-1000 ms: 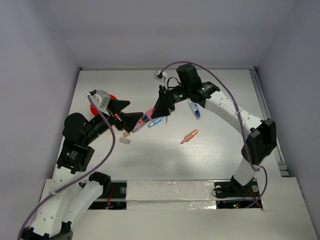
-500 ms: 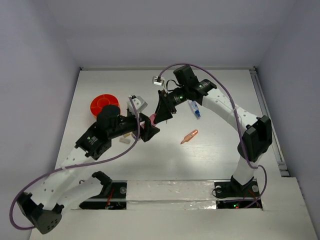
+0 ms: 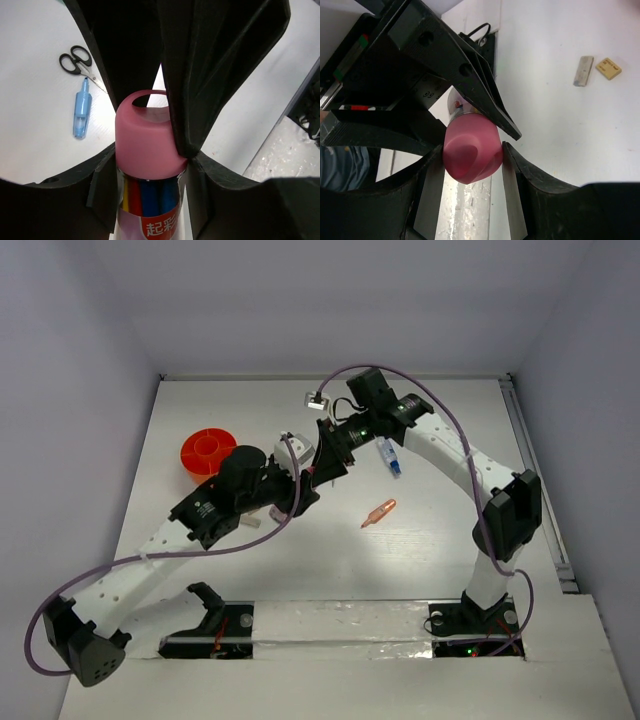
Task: Sort the stationery into containers
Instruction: Pick up the stationery from the center of the board, then place the stationery in the storage box.
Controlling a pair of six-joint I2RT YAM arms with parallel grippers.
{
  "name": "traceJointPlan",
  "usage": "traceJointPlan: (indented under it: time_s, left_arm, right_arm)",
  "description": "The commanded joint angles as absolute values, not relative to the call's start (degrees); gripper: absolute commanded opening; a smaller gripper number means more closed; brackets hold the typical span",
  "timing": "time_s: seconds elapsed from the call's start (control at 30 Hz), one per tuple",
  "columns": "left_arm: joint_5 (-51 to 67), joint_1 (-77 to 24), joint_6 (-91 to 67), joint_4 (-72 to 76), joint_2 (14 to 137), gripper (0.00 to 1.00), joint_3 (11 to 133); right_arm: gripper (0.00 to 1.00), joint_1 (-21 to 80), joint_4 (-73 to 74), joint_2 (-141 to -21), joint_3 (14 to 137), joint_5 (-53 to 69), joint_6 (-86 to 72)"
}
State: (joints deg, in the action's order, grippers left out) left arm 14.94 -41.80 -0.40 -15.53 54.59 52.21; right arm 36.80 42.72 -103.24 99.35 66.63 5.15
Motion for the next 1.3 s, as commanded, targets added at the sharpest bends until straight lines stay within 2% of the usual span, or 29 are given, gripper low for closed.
traceJointPlan:
  time_s: [0.0, 0.03, 0.1, 0.17, 0.2, 0.23, 0.27, 0.5, 0.6, 0.63, 0.73, 0.8, 0.87, 0.93, 1.03, 1.13, 1.27]
  left_arm:
    - [12.83, -42.54, 1.13, -15.38, 56.25, 0.28, 55.89]
    - [12.83, -42.54, 1.23, -15.38, 57.21, 0.21, 56.25]
    - [12.66, -43.07, 1.14, -15.47, 58.09, 0.13, 56.77]
    - [9.43, -43.07, 0.44, -14.94, 59.32, 0.01, 56.95]
    - [8.19, -43.07, 0.35, -14.25, 59.59, 0.00, 56.87]
    - [7.04, -43.07, -1.74, -13.98, 59.76, 0.00, 56.87]
    - [5.99, -43.07, -2.45, -13.71, 59.68, 0.00, 56.78]
    - [-3.07, -43.07, -10.45, -7.22, 55.37, 0.00, 53.35]
    - [-5.62, -43.07, -12.91, -4.58, 54.84, 0.00, 51.51]
    - [-6.67, -43.07, -13.53, -3.87, 54.93, 0.00, 51.07]
    - [-14.92, -42.54, -16.08, -0.45, 56.42, 0.00, 49.31]
    - [-22.21, -40.79, -18.44, 2.79, 57.56, 0.00, 48.78]
    - [-27.39, -38.60, -19.51, 5.52, 58.79, 0.00, 48.34]
    - [-27.42, -32.36, -20.56, 9.99, 59.76, 0.00, 47.90]
    - [-30.23, -23.86, -21.09, 15.90, 62.56, 0.00, 47.20]
    - [-32.43, -16.56, -20.66, 18.89, 66.25, 0.00, 48.25]
    - [-37.87, -12.67, -14.69, 21.97, 71.09, 0.00, 51.41]
  right_arm:
    - [0.18, 36.56, 45.43, -104.15, 104.67, 63.99, 6.94]
    - [0.19, 36.56, 46.57, -104.32, 105.11, 62.85, 7.47]
    - [0.19, 36.56, 47.02, -104.06, 105.38, 58.98, 7.56]
    - [0.20, 36.56, 46.94, -103.10, 105.12, 56.36, 7.74]
    - [0.23, 36.56, 46.06, -102.40, 103.90, 55.03, 7.04]
    - [0.33, 36.56, 41.97, -100.13, 102.67, 53.89, 4.51]
    - [0.37, 36.56, 40.01, -98.89, 101.26, 52.05, 3.35]
    - [0.57, 32.97, 20.85, -85.81, 89.31, 42.10, -11.50]
    - [0.69, 30.42, 12.41, -79.40, 82.98, 40.88, -16.69]
    - [0.77, 30.41, 9.17, -77.71, 81.49, 39.13, -17.92]
    - [0.87, 29.88, 3.28, -70.18, 75.08, 32.28, -20.12]
    - [0.89, 29.88, 0.02, -65.68, 68.06, 27.09, -23.36]
    - [0.89, 29.88, -8.23, -58.32, 61.21, 27.32, -28.53]
    - [0.89, 29.88, -15.17, -54.34, 50.43, 28.21, -30.75]
    - [0.89, 29.88, -16.08, -48.97, 41.96, 25.67, -29.80]
    - [0.89, 29.88, -18.62, -46.23, 35.89, 25.92, -30.23]
    - [0.89, 29.88, -23.63, -44.39, 30.43, 27.07, -31.90]
